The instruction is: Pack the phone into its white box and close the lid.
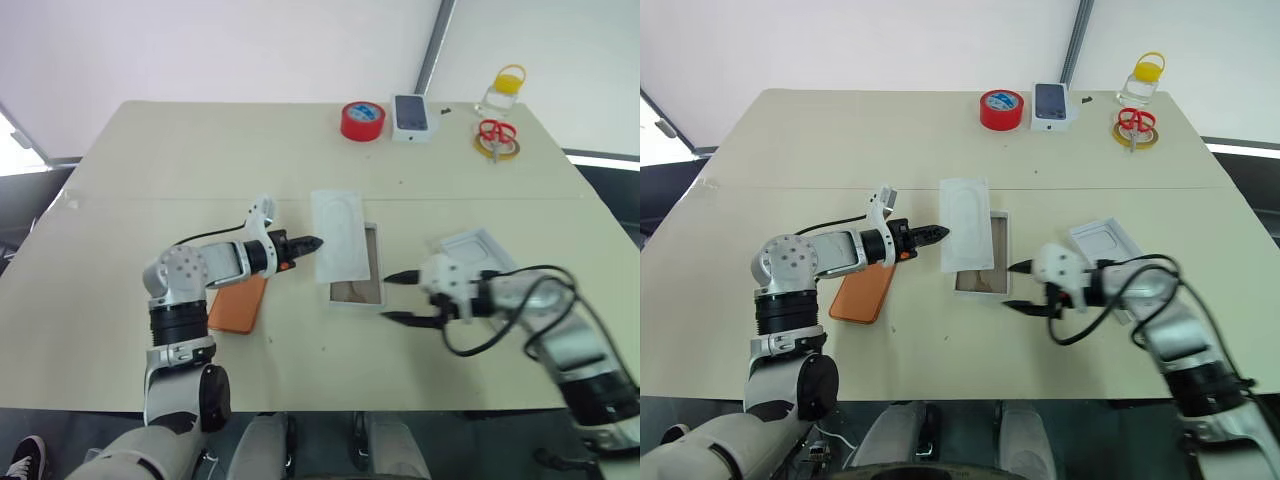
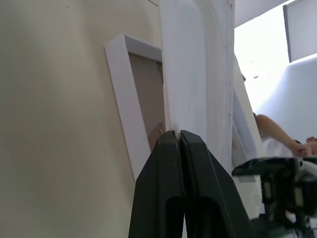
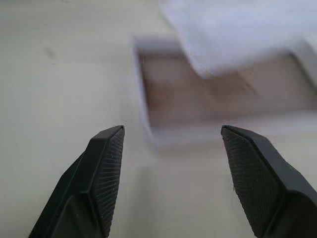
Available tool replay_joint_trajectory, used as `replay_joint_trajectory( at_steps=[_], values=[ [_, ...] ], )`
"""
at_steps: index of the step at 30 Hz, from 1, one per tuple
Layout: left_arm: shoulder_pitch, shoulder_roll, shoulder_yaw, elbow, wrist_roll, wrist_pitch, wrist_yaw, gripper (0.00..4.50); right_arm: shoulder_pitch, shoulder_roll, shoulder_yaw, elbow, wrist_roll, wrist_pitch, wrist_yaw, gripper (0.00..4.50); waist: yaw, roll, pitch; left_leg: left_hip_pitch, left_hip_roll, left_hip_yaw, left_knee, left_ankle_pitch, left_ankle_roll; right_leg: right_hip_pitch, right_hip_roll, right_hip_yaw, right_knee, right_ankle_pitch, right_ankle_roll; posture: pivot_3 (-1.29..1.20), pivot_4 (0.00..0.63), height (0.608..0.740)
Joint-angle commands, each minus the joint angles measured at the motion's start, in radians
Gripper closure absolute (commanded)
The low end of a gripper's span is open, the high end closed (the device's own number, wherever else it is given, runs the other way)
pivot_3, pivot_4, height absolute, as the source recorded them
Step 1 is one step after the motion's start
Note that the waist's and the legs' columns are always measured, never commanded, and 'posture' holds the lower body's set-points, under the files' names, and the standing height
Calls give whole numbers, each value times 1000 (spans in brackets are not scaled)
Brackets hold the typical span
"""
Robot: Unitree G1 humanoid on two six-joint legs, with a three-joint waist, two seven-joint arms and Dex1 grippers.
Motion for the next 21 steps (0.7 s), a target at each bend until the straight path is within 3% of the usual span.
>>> replay_joint_trajectory(
  at_steps=[1, 10, 13, 18, 21],
  values=[
    [-2, -19, -24, -13, 13, -27, 16, 4500, -3, -15, -80, 64, 26, -48, -6, 1196, -3, 0, 0, 0, 0, 0, 0, 0, 0, 0, 0, 0, 0, 0, 0, 0, 150, 740],
    [19, -33, -62, -19, 26, 11, 28, 4500, -38, 10, -69, 153, -32, -148, -65, 1196, -1, 0, 0, 1, 3, 0, -1, 0, 0, 0, 3, 0, 1, 0, 0, 0, 150, 740],
    [20, -30, -69, -25, 33, 6, 34, 3639, -42, 18, -64, 166, -36, -160, -74, 1130, 1, 0, 0, 1, 3, 0, 0, 0, 0, 0, 3, 0, 0, 0, 0, 0, 150, 740],
    [3, -23, -80, -36, 30, 4, 23, 1220, -72, 49, -37, 173, -49, -169, -89, 1130, 0, 0, 0, 1, 3, 0, 0, 0, 0, 0, 3, 0, 1, 0, 0, 0, 150, 740],
    [-16, -15, -82, -38, 28, 9, 20, 1220, -104, 92, -27, 153, -32, -151, -103, 1130, -2, 0, 0, 1, 3, 0, 0, 0, 0, 0, 3, 0, 1, 0, 0, 0, 150, 740]
  ],
)
